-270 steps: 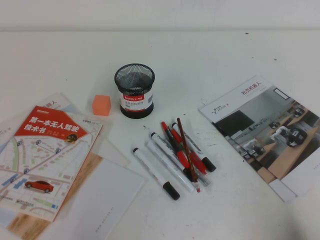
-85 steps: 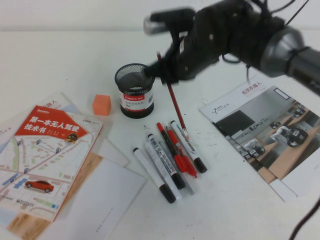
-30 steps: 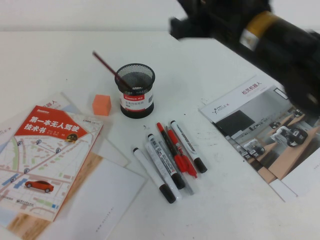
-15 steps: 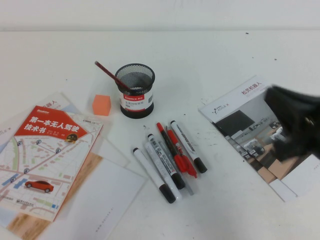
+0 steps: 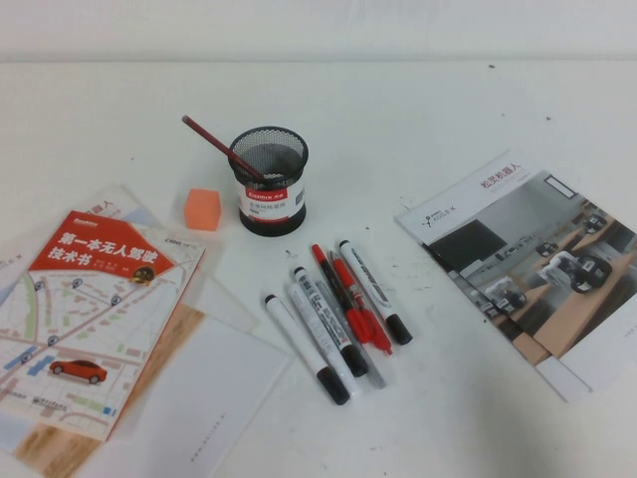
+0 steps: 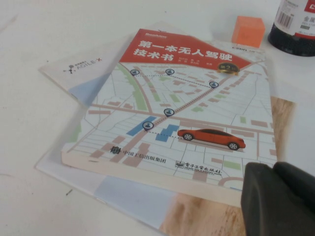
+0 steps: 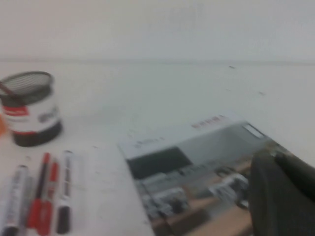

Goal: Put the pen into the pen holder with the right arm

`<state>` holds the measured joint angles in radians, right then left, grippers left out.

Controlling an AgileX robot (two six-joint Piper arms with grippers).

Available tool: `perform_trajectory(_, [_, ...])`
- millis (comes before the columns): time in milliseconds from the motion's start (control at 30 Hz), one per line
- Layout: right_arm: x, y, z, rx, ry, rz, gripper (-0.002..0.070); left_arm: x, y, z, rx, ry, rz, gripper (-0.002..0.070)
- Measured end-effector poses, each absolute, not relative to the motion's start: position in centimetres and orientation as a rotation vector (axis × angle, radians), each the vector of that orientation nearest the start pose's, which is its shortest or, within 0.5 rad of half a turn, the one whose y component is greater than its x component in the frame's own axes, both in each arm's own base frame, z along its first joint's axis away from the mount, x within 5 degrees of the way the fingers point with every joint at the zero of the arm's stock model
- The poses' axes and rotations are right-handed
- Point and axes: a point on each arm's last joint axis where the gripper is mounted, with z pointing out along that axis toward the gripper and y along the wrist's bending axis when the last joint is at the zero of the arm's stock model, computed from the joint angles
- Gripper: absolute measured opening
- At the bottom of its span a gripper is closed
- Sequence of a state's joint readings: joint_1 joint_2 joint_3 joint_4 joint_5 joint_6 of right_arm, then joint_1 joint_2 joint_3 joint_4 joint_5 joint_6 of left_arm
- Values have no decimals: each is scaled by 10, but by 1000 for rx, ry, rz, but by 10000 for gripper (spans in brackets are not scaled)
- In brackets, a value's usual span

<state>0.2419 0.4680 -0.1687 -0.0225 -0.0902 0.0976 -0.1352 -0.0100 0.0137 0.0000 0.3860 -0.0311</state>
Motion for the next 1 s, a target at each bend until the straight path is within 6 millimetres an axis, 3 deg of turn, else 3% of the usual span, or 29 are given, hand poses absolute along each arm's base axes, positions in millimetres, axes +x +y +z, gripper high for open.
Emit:
perform_trajectory(200, [74,9,213,-58,1721,141,-19,52,-7,174,98,1872,-115,-1])
perform_trajectory(367, [63,4,189,-1,1718,88,-19,52,-7,174,98,1872,-115,-1])
perform_trajectory(733, [56,2,173,27,1878,75,-19,52,-7,174,98,1872,-115,-1])
perform_trajectory(1000, [55,2,173,-1,1876,57,-19,52,-7,174,98,1872,-115,-1])
